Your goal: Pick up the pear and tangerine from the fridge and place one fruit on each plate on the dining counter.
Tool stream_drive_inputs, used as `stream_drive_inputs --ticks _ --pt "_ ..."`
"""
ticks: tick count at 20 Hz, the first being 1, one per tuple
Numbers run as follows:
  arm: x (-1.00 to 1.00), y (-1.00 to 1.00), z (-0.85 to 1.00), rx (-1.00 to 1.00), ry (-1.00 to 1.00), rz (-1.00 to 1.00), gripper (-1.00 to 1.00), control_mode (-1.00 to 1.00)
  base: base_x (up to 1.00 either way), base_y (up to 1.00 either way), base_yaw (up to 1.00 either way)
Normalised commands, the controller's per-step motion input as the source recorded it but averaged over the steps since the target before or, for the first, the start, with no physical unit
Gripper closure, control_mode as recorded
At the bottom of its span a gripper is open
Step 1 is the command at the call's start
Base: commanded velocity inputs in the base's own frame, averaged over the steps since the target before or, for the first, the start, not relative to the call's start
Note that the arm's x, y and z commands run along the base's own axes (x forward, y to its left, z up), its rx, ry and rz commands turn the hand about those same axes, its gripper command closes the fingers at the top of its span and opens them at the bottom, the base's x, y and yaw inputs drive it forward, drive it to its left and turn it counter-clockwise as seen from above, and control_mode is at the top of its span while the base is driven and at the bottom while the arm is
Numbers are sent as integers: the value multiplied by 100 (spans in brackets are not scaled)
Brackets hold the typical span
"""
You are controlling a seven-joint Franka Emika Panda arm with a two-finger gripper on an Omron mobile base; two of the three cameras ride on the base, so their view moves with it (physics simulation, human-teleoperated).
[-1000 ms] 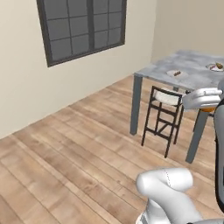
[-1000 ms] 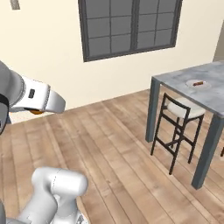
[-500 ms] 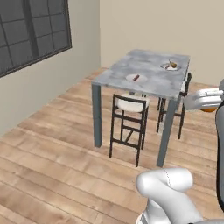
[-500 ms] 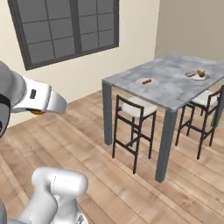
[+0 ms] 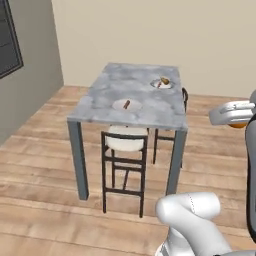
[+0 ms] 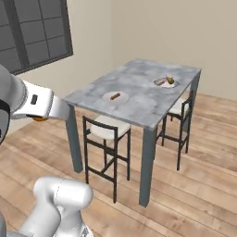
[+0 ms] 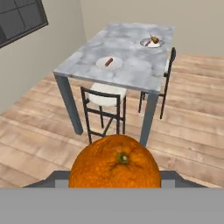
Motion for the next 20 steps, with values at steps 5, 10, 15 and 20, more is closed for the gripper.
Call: stream_drive_inputs --ticks 5,10,15,20 --pt "0 0 0 0 0 0 100 100 92 59 -25" --pt "0 0 0 0 0 0 100 100 84 65 -13" --pt "0 0 0 0 0 0 100 100 93 22 -16" --pt "0 0 0 0 0 0 100 100 99 4 -23"
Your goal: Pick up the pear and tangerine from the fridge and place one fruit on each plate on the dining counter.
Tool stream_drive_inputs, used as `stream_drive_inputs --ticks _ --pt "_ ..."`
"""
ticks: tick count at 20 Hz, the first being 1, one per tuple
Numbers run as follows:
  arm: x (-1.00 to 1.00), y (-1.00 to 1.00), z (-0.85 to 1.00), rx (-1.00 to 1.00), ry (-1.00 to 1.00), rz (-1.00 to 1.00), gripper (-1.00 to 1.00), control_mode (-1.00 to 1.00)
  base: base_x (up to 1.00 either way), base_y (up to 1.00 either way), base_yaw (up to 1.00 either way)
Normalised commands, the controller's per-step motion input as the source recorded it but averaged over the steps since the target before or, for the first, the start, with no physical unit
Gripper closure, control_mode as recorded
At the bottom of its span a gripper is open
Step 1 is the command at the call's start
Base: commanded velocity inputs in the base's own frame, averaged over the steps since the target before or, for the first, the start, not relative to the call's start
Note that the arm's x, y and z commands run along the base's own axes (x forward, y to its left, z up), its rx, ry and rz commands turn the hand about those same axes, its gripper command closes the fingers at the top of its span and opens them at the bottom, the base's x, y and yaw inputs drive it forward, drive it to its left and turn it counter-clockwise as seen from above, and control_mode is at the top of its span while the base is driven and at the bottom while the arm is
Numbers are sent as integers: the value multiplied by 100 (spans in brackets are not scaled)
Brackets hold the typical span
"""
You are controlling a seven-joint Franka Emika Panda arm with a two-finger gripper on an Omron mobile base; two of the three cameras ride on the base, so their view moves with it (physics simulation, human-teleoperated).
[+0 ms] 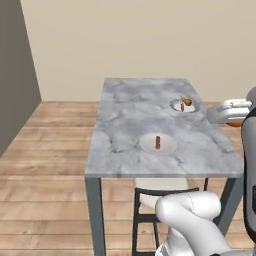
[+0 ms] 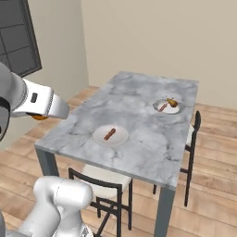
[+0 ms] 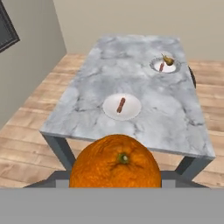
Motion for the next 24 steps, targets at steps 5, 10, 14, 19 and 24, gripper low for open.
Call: stream_drive_inputs --ticks 5,10,14,19,24 --pt "0 0 0 0 0 0 100 100 93 2 -22" --pt "20 1 -7 1 7 -4 100 -100 77 10 -17" --pt "100 3 -64 8 43 -13 100 -100 0 0 0" --pt "99 -2 -88 10 47 -1 100 -100 0 0 0" --pt "88 -9 -85 10 29 0 100 -100 0 0 0"
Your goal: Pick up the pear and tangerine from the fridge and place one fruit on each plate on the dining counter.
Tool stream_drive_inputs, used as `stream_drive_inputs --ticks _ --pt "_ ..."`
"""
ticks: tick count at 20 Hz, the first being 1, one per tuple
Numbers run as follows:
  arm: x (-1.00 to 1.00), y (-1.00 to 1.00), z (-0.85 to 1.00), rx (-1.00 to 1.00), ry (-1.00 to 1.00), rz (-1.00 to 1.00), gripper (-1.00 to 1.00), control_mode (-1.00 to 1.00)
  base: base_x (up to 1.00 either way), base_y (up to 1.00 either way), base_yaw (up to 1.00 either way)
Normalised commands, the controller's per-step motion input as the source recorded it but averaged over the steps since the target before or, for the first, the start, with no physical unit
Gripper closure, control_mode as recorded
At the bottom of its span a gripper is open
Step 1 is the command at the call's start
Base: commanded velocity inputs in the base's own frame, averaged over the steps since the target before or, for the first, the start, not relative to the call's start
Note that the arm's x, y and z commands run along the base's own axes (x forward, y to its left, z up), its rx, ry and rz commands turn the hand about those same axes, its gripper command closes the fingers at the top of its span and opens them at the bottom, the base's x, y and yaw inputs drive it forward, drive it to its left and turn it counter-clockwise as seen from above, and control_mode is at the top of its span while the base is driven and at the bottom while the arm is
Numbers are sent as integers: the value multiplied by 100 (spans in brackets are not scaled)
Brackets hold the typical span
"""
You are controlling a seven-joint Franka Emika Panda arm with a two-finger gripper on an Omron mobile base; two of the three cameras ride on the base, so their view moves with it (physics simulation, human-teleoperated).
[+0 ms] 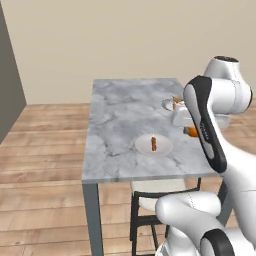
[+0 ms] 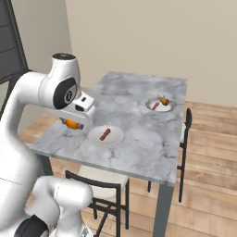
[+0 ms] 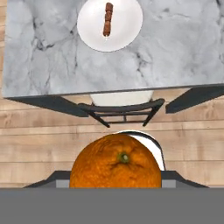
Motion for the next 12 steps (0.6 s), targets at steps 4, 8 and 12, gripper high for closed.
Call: stream_drive_inputs --ticks 4,8,12 --pt "65 -15 -78 6 10 0 100 -100 0 0 0" --pt "39 -8 -55 0 0 0 100 -100 0 0 0" --pt "35 -3 -55 -2 0 0 100 -100 0 0 0"
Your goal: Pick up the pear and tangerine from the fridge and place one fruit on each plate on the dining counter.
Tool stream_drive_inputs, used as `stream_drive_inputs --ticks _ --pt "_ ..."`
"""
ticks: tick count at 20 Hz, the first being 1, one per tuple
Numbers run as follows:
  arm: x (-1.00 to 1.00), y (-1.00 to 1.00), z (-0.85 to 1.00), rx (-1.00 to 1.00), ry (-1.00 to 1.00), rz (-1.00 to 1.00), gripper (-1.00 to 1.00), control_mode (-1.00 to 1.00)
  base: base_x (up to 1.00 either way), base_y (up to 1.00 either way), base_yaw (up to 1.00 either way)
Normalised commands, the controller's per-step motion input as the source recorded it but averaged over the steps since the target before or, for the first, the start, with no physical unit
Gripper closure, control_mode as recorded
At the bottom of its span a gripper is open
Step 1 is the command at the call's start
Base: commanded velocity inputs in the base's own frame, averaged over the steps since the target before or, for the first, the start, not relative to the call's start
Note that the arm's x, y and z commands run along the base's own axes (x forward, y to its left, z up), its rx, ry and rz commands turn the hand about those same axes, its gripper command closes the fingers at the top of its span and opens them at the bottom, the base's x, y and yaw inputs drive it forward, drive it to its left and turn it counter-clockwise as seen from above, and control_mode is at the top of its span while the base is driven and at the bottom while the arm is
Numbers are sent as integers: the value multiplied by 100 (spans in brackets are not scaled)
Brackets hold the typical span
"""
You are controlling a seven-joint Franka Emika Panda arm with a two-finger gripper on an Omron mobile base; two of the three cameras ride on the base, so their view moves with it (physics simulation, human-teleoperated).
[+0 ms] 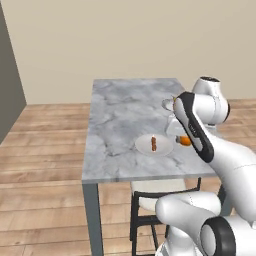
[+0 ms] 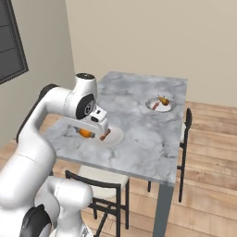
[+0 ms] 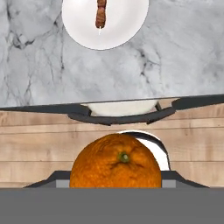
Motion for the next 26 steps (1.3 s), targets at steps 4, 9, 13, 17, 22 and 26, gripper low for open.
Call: stream_drive_inputs --ticks 4,9,13,17,22,26 --pt "45 -2 -39 0 0 0 100 -100 0 0 0" --pt "52 -4 -33 0 0 0 100 -100 0 0 0" --pt "56 -5 -30 0 0 0 100 -100 0 0 0" --pt "40 -6 -25 0 0 0 100 -100 0 0 0" --pt "37 -10 -20 0 0 0 100 -100 0 0 0" --pt "34 -9 -23 0 0 0 100 -100 0 0 0"
